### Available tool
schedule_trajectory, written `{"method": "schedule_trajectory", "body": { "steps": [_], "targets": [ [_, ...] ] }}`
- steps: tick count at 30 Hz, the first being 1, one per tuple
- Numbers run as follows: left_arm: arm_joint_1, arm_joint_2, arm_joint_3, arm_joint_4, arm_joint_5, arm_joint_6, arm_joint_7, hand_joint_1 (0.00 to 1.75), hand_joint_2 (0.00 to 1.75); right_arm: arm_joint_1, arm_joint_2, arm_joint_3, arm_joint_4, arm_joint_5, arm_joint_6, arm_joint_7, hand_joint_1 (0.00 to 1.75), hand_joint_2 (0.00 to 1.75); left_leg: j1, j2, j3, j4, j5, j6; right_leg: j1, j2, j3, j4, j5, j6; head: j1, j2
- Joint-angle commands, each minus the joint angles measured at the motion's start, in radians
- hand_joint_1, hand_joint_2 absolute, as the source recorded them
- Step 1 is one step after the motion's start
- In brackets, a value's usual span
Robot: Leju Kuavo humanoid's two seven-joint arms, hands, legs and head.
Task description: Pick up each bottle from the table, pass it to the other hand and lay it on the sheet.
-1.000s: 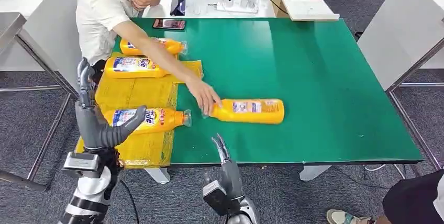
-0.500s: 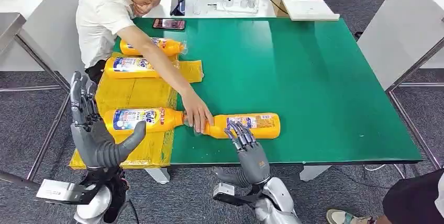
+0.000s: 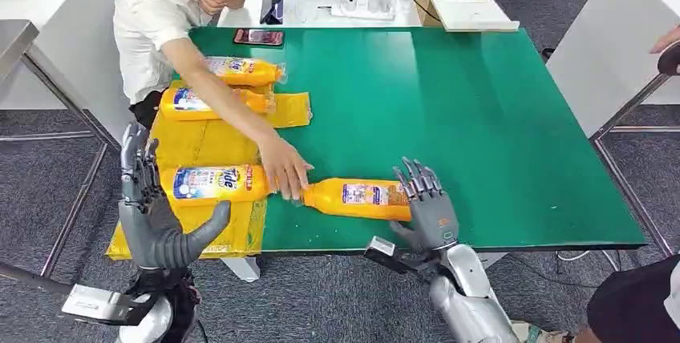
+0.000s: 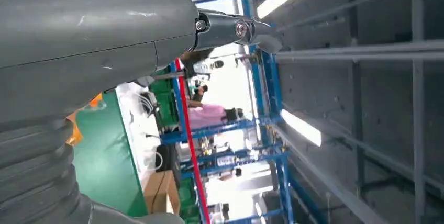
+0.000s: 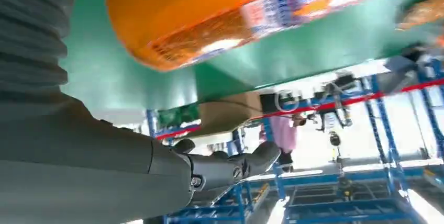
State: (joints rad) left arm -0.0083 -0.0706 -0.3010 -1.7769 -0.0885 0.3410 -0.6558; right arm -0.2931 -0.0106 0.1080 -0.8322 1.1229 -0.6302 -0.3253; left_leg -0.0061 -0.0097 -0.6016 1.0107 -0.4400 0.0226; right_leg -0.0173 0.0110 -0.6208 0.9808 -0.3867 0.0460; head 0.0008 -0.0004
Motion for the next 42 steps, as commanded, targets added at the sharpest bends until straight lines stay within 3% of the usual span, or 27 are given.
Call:
{"method": "schedule_trajectory", "body": {
  "steps": [1, 10, 16, 27, 35, 40, 42],
  "targets": [
    [-0.042, -0.009, -0.042, 0.067, 0.004, -0.004, 0.020, 0.00, 1.75, -0.249, -0.038, 0.021, 0.391, 0.043, 0.092, 0.195, 0.00, 1.75, 0.001, 0.001, 0.004, 0.000, -0.001, -0.002, 0.001, 0.000, 0.003, -0.001, -0.001, -0.002, 0.000, 0.000],
    [-0.072, -0.014, -0.062, 0.105, 0.020, -0.024, 0.035, 0.00, 1.75, -0.301, -0.007, 0.025, 0.457, 0.031, 0.161, 0.216, 0.00, 1.75, 0.002, 0.000, 0.004, -0.001, -0.001, -0.002, 0.002, -0.001, 0.004, 0.000, -0.001, -0.002, 0.000, 0.000],
    [-0.093, -0.014, -0.080, 0.117, 0.039, -0.047, 0.043, 0.00, 1.75, -0.308, 0.010, 0.014, 0.486, -0.010, 0.233, 0.168, 0.00, 1.75, 0.002, 0.000, 0.006, -0.001, -0.002, -0.002, 0.002, -0.002, 0.007, 0.000, -0.002, -0.003, 0.000, 0.000],
    [-0.126, -0.014, -0.110, 0.126, 0.064, -0.080, 0.046, 0.00, 1.75, -0.328, 0.046, 0.068, 0.511, 0.012, 0.266, 0.118, 0.00, 1.75, 0.002, 0.001, 0.004, 0.000, -0.001, -0.002, 0.002, 0.000, 0.003, 0.000, -0.001, -0.002, 0.000, 0.000],
    [-0.148, -0.030, -0.124, 0.159, 0.114, -0.123, 0.065, 0.00, 1.75, -0.342, 0.081, 0.086, 0.533, 0.017, 0.317, 0.150, 0.00, 1.75, 0.002, 0.001, 0.004, 0.000, -0.001, -0.001, 0.002, -0.001, 0.003, 0.000, -0.001, -0.002, 0.000, 0.000],
    [-0.160, -0.025, -0.132, 0.182, 0.123, -0.133, 0.072, 0.00, 1.75, -0.338, 0.071, 0.019, 0.560, -0.082, 0.501, 0.225, 0.00, 1.75, 0.002, 0.000, 0.007, -0.001, -0.001, -0.002, 0.002, -0.002, 0.006, -0.001, -0.001, -0.002, 0.000, 0.000],
    [-0.169, -0.025, -0.133, 0.193, 0.131, -0.141, 0.077, 0.00, 1.75, -0.340, 0.051, 0.061, 0.566, -0.040, 0.526, 0.252, 0.00, 1.75, 0.002, -0.001, 0.006, -0.001, 0.000, -0.001, 0.002, -0.002, 0.005, -0.001, -0.001, -0.002, 0.000, 0.000]
  ]
}}
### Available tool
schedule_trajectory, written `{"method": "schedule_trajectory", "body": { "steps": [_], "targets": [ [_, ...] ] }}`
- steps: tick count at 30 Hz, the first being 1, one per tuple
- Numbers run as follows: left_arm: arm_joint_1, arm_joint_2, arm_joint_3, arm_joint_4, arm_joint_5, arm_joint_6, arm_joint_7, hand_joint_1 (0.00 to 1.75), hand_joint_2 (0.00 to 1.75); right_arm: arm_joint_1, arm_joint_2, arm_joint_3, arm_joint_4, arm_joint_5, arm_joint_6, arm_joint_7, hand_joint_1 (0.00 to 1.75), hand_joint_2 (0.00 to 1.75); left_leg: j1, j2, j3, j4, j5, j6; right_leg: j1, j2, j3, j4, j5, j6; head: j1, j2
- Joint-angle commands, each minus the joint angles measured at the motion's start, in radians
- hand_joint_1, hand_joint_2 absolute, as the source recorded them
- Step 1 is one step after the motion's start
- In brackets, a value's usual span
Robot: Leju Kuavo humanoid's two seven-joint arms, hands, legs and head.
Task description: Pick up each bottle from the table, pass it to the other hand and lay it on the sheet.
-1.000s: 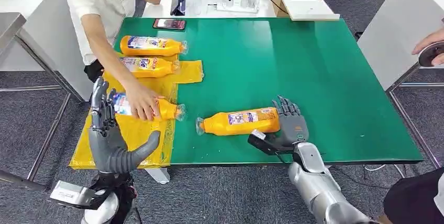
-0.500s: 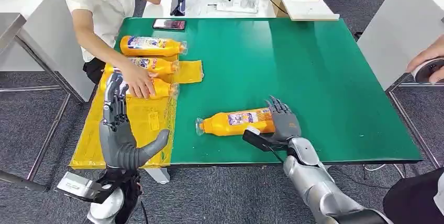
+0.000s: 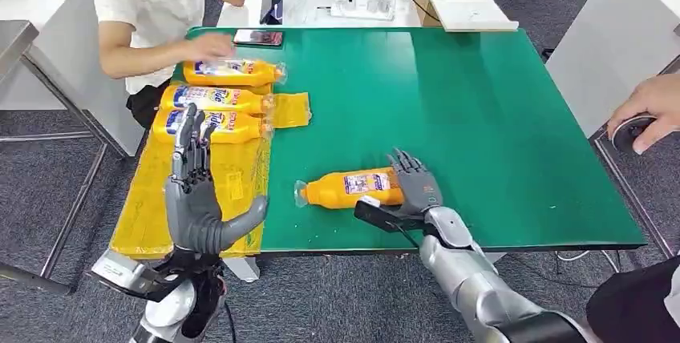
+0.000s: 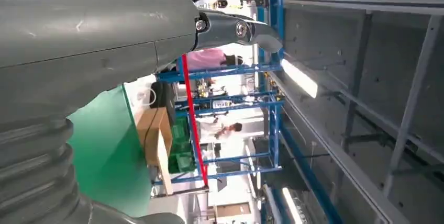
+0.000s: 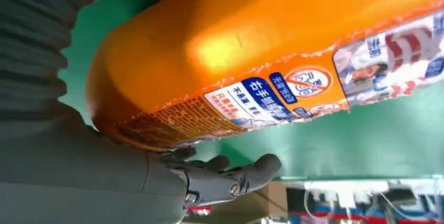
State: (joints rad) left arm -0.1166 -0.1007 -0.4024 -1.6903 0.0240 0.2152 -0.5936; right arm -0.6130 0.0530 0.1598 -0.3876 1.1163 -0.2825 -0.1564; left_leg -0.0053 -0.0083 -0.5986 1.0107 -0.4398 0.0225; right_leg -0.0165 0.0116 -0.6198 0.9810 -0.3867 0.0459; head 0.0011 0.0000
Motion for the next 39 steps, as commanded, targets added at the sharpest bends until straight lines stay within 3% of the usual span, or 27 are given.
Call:
{"method": "schedule_trajectory", "body": {
  "steps": [1, 5, 6, 7, 8, 13, 24, 27, 28, 33, 35, 37, 39],
  "targets": [
    [-0.068, 0.003, -0.032, 0.116, 0.029, -0.026, 0.022, 0.00, 1.75, -0.022, -0.022, 0.001, 0.127, -0.043, 0.216, 0.114, 0.00, 1.75, 0.001, -0.003, 0.005, -0.002, 0.000, -0.002, 0.002, -0.004, 0.006, -0.002, -0.001, -0.002, 0.000, 0.000],
    [-0.072, 0.001, -0.031, 0.124, 0.030, -0.025, 0.022, 0.00, 1.75, -0.018, -0.030, -0.001, 0.124, -0.045, 0.219, 0.111, 0.00, 1.75, 0.001, -0.001, 0.012, -0.001, -0.001, 0.000, 0.002, -0.002, 0.011, -0.002, -0.001, -0.002, 0.000, 0.000],
    [-0.071, 0.000, -0.031, 0.124, 0.031, -0.026, 0.022, 0.00, 1.75, -0.019, -0.026, -0.012, 0.126, -0.058, 0.226, 0.116, 0.42, 1.75, 0.002, -0.002, 0.012, -0.002, 0.000, -0.001, 0.003, -0.005, 0.012, -0.004, -0.001, -0.002, 0.000, 0.000],
    [-0.073, 0.000, -0.031, 0.127, 0.034, -0.030, 0.023, 0.00, 1.75, -0.020, -0.028, -0.014, 0.131, -0.060, 0.240, 0.125, 1.64, 1.75, 0.001, 0.001, 0.013, -0.001, -0.001, 0.000, 0.002, -0.001, 0.013, -0.003, -0.001, -0.002, 0.000, 0.000],
    [-0.075, -0.002, -0.032, 0.130, 0.035, -0.031, 0.023, 0.00, 1.75, -0.018, -0.033, -0.003, 0.131, -0.048, 0.247, 0.137, 1.75, 1.75, 0.002, 0.000, 0.014, -0.002, 0.000, -0.001, 0.003, -0.003, 0.014, -0.004, 0.000, -0.002, 0.000, 0.000],
    [-0.078, -0.006, -0.033, 0.138, 0.039, -0.033, 0.025, 0.00, 1.75, 0.000, -0.045, -0.023, 0.129, -0.074, 0.265, 0.118, 1.75, 1.75, 0.002, -0.003, 0.016, -0.002, 0.000, -0.001, 0.003, -0.005, 0.016, -0.004, -0.001, -0.002, 0.000, 0.000],
    [-0.045, 0.000, -0.018, 0.091, 0.007, 0.014, 0.004, 0.00, 1.75, 0.037, 0.004, -0.125, 0.081, -0.209, 0.036, -0.118, 1.75, 1.75, 0.001, 0.002, 0.016, -0.001, -0.002, 0.000, 0.002, 0.000, 0.016, -0.003, -0.001, -0.002, 0.000, 0.000],
    [0.016, 0.006, 0.015, 0.043, -0.027, 0.086, -0.012, 0.00, 1.75, 0.077, 0.070, -0.201, 0.013, -0.334, -0.055, -0.281, 1.75, 1.75, 0.002, 0.002, 0.015, -0.002, -0.002, -0.001, 0.003, -0.001, 0.016, -0.004, -0.001, -0.003, 0.000, 0.000],
    [0.051, -0.008, 0.043, 0.041, -0.014, 0.122, 0.038, 0.00, 1.75, 0.108, 0.108, -0.248, -0.039, -0.419, -0.080, -0.381, 1.75, 1.75, 0.002, 0.005, 0.016, -0.002, -0.003, -0.001, 0.002, 0.002, 0.015, -0.003, -0.001, -0.002, 0.000, 0.000],
    [0.077, -0.012, 0.050, 0.058, 0.010, 0.129, 0.036, 0.00, 1.75, 0.166, 0.132, -0.217, -0.131, -0.473, -0.095, -0.390, 1.75, 1.75, 0.002, 0.004, 0.009, -0.001, -0.003, 0.000, 0.003, 0.002, 0.009, 0.000, -0.001, -0.002, 0.000, 0.000],
    [0.107, -0.030, 0.070, 0.079, 0.068, 0.116, 0.119, 0.00, 1.75, 0.236, 0.179, -0.239, -0.274, -0.640, -0.059, -0.516, 1.59, 1.75, 0.002, 0.002, 0.006, -0.001, -0.002, -0.001, 0.003, 0.001, 0.006, 0.000, -0.001, -0.002, -0.001, 0.000],
    [0.142, -0.035, 0.076, 0.122, 0.153, 0.035, 0.145, 0.00, 1.75, 0.363, 0.211, -0.141, -0.520, -0.764, -0.045, -0.498, 1.73, 1.75, 0.003, 0.000, 0.006, -0.001, -0.003, -0.001, 0.004, 0.000, 0.007, -0.001, -0.002, -0.002, 0.000, 0.000],
    [0.171, -0.035, 0.070, 0.131, 0.161, -0.008, 0.121, 0.00, 1.75, 0.448, 0.202, -0.024, -0.691, -0.853, -0.034, -0.452, 1.75, 1.75, 0.004, -0.002, 0.009, -0.002, -0.005, -0.002, 0.004, -0.002, 0.011, -0.002, -0.004, -0.003, 0.000, 0.000]
  ]
}}
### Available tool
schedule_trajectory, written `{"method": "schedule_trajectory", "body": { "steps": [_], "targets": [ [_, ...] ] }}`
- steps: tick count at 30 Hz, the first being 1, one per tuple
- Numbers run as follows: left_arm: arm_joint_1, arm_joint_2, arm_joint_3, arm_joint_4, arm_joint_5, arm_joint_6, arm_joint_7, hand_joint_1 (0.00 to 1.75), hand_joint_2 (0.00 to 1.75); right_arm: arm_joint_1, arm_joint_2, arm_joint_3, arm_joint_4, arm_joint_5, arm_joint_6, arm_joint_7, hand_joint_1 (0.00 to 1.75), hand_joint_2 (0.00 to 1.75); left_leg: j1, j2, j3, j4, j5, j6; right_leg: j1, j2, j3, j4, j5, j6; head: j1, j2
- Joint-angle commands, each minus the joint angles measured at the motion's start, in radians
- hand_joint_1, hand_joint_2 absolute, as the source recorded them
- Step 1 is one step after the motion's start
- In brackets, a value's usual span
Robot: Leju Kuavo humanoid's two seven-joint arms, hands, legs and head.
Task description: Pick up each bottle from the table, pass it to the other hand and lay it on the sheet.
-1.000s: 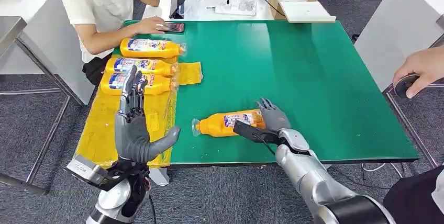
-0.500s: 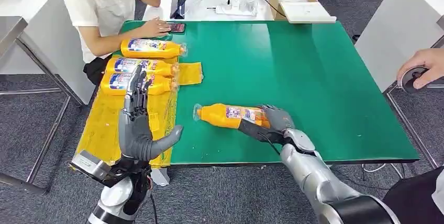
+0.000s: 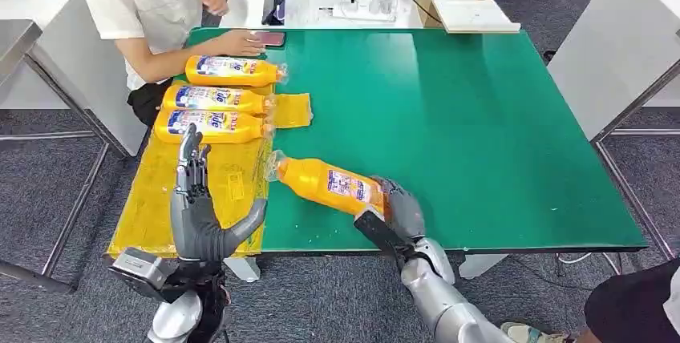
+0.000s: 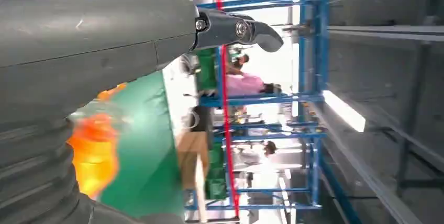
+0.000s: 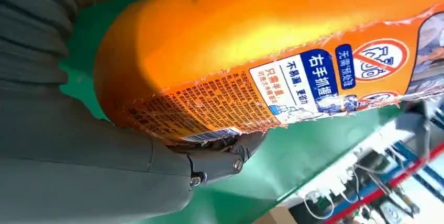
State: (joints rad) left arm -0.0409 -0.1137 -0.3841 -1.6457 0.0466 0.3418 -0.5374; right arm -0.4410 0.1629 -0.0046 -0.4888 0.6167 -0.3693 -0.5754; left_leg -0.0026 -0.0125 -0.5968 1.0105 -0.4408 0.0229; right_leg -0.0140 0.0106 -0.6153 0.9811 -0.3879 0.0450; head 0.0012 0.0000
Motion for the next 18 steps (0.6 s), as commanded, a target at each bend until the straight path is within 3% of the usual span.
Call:
{"method": "schedule_trajectory", "body": {
  "steps": [1, 9, 18],
  "targets": [
    [0.103, -0.015, 0.040, 0.081, 0.138, -0.161, 0.061, 0.00, 1.75, 0.289, 0.071, 0.194, -0.617, -0.356, 0.046, -0.020, 1.75, 1.75, 0.001, 0.003, 0.004, -0.002, -0.003, -0.001, 0.001, 0.002, 0.003, -0.001, -0.002, -0.002, -0.001, 0.000],
    [0.104, -0.014, 0.013, 0.071, 0.186, -0.271, 0.085, 0.00, 1.75, 0.287, 0.042, 0.321, -0.616, -0.392, 0.086, -0.035, 1.75, 1.75, 0.001, 0.002, 0.001, -0.001, -0.003, -0.002, 0.001, -0.001, 0.001, -0.002, -0.004, 0.000, 0.000, 0.000],
    [0.097, -0.008, -0.006, 0.037, 0.252, -0.351, 0.086, 0.00, 1.75, 0.235, 0.025, 0.473, -0.509, -0.280, 0.043, -0.061, 1.75, 1.75, 0.001, 0.003, 0.000, -0.001, -0.003, -0.001, 0.001, 0.000, 0.000, -0.002, -0.003, 0.001, 0.000, 0.000]
  ]
}}
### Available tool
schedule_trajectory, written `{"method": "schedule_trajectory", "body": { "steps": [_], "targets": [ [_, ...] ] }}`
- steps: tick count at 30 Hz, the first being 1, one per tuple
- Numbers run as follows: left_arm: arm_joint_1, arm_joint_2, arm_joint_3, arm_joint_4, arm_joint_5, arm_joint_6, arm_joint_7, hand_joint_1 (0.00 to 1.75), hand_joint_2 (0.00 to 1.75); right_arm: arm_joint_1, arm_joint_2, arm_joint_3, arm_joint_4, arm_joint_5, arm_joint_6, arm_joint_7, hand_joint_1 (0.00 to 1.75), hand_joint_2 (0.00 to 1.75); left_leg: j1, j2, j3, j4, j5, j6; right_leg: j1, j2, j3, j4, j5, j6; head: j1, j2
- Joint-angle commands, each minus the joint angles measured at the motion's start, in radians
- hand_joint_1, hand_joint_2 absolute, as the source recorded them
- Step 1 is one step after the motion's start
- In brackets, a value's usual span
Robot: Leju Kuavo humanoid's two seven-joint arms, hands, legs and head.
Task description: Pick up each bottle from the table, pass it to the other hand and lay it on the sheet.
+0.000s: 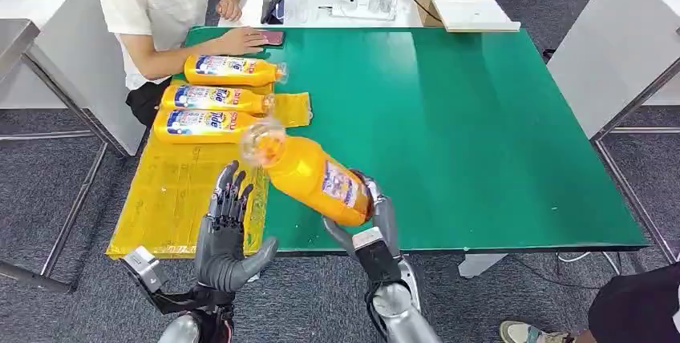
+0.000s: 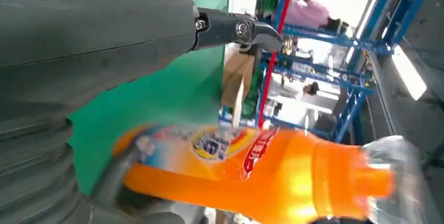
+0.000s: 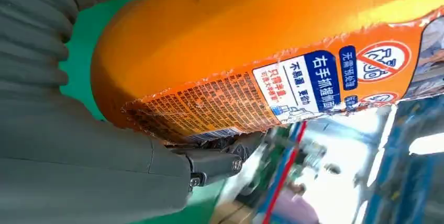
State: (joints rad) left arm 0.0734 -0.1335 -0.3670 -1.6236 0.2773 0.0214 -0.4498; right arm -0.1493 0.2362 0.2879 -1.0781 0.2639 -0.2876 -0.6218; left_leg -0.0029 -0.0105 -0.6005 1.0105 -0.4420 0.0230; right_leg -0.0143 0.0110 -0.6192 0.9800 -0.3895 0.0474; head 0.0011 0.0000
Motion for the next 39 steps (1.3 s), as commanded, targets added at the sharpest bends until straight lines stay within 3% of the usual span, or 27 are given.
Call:
{"method": "schedule_trajectory", "body": {
  "steps": [1, 5, 16, 17, 18, 20, 22, 27, 28, 29, 30, 31, 39],
  "targets": [
    [-0.022, 0.012, -0.022, 0.016, 0.021, -0.030, -0.002, 0.00, 1.75, -0.058, -0.046, 0.194, 0.090, 0.073, -0.026, -0.016, 1.75, 1.75, 0.001, 0.001, 0.006, -0.001, -0.002, -0.002, 0.002, -0.001, 0.006, -0.001, -0.002, -0.002, 0.000, 0.000],
    [-0.044, 0.016, -0.030, 0.034, 0.027, -0.041, 0.010, 0.00, 1.75, -0.085, -0.032, 0.308, 0.200, 0.111, 0.052, -0.009, 1.75, 1.75, 0.001, 0.001, 0.003, -0.001, -0.001, -0.001, 0.001, 0.000, 0.003, -0.001, -0.001, -0.001, 0.000, 0.000],
    [-0.061, 0.029, -0.036, 0.037, -0.002, -0.048, -0.001, 0.00, 1.75, -0.116, -0.013, 0.382, 0.280, 0.126, 0.102, -0.016, 1.75, 1.75, 0.001, -0.001, 0.002, -0.001, 0.000, -0.001, 0.001, -0.002, 0.003, -0.001, -0.001, -0.001, 0.000, 0.000],
    [-0.062, 0.029, -0.034, 0.041, -0.004, -0.049, -0.002, 0.24, 1.75, -0.121, -0.015, 0.392, 0.285, 0.134, 0.104, -0.009, 1.75, 1.75, 0.001, -0.001, 0.005, -0.001, -0.001, -0.002, 0.001, -0.003, 0.005, -0.001, -0.002, -0.002, 0.000, 0.000],
    [-0.066, 0.032, -0.034, 0.046, -0.010, -0.055, -0.007, 1.75, 1.75, -0.124, -0.015, 0.394, 0.289, 0.132, 0.107, -0.007, 1.75, 1.75, 0.001, -0.001, 0.004, -0.001, -0.001, -0.001, 0.001, -0.002, 0.004, -0.001, -0.001, -0.002, 0.000, 0.000],
    [-0.068, 0.034, -0.029, 0.052, -0.012, -0.068, -0.015, 1.75, 1.75, -0.130, -0.017, 0.396, 0.294, 0.129, 0.112, -0.007, 1.75, 1.75, 0.001, 0.000, 0.003, -0.001, -0.001, -0.001, 0.001, -0.001, 0.003, -0.001, -0.001, -0.001, 0.000, 0.000],
    [-0.071, 0.033, -0.015, 0.062, 0.017, -0.097, -0.007, 1.75, 1.75, -0.129, -0.017, 0.386, 0.290, 0.116, 0.122, -0.004, 1.29, 1.75, 0.001, -0.001, 0.003, -0.001, 0.000, -0.001, 0.001, -0.002, 0.004, -0.001, -0.001, -0.001, 0.000, 0.000],
    [-0.072, 0.035, -0.012, 0.063, 0.019, -0.100, -0.006, 1.75, 1.75, -0.130, -0.018, 0.386, 0.289, 0.115, 0.122, -0.003, 1.29, 1.75, 0.001, -0.001, 0.004, -0.001, -0.001, -0.001, 0.001, -0.003, 0.004, -0.001, -0.002, -0.002, 0.000, 0.000],
    [-0.072, 0.035, -0.012, 0.063, 0.019, -0.100, -0.006, 1.75, 1.75, -0.130, -0.018, 0.386, 0.289, 0.115, 0.122, -0.003, 0.42, 1.75, 0.001, -0.002, 0.004, -0.001, -0.001, -0.001, 0.001, -0.003, 0.004, -0.001, -0.002, -0.002, 0.000, 0.000],
    [-0.072, 0.033, -0.008, 0.067, 0.040, -0.119, 0.012, 1.75, 1.75, -0.124, -0.018, 0.381, 0.280, 0.109, 0.124, 0.003, 0.02, 1.75, 0.001, -0.001, 0.002, -0.001, 0.000, -0.001, 0.001, -0.003, 0.002, -0.001, -0.001, -0.001, 0.000, 0.000],
    [-0.073, 0.032, -0.005, 0.070, 0.041, -0.121, 0.013, 1.75, 1.75, -0.122, -0.019, 0.378, 0.273, 0.105, 0.125, 0.002, 0.00, 1.75, 0.001, -0.002, 0.005, -0.001, -0.001, -0.002, 0.001, -0.004, 0.005, -0.001, -0.002, -0.002, 0.000, 0.000],
    [-0.081, 0.038, -0.005, 0.081, 0.031, -0.122, 0.016, 1.75, 1.75, -0.119, -0.022, 0.375, 0.260, 0.102, 0.125, -0.003, 0.00, 0.00, 0.001, -0.002, 0.004, -0.001, -0.001, -0.001, 0.001, -0.003, 0.004, -0.001, -0.002, -0.002, 0.000, 0.000],
    [-0.136, 0.071, 0.027, 0.173, -0.097, -0.055, 0.028, 1.75, 1.75, -0.097, -0.027, 0.349, 0.216, 0.092, 0.085, -0.027, 0.00, 0.00, 0.000, -0.002, 0.004, -0.002, 0.000, -0.002, 0.001, -0.003, 0.004, -0.001, -0.002, -0.002, 0.000, 0.000]
  ]
}}
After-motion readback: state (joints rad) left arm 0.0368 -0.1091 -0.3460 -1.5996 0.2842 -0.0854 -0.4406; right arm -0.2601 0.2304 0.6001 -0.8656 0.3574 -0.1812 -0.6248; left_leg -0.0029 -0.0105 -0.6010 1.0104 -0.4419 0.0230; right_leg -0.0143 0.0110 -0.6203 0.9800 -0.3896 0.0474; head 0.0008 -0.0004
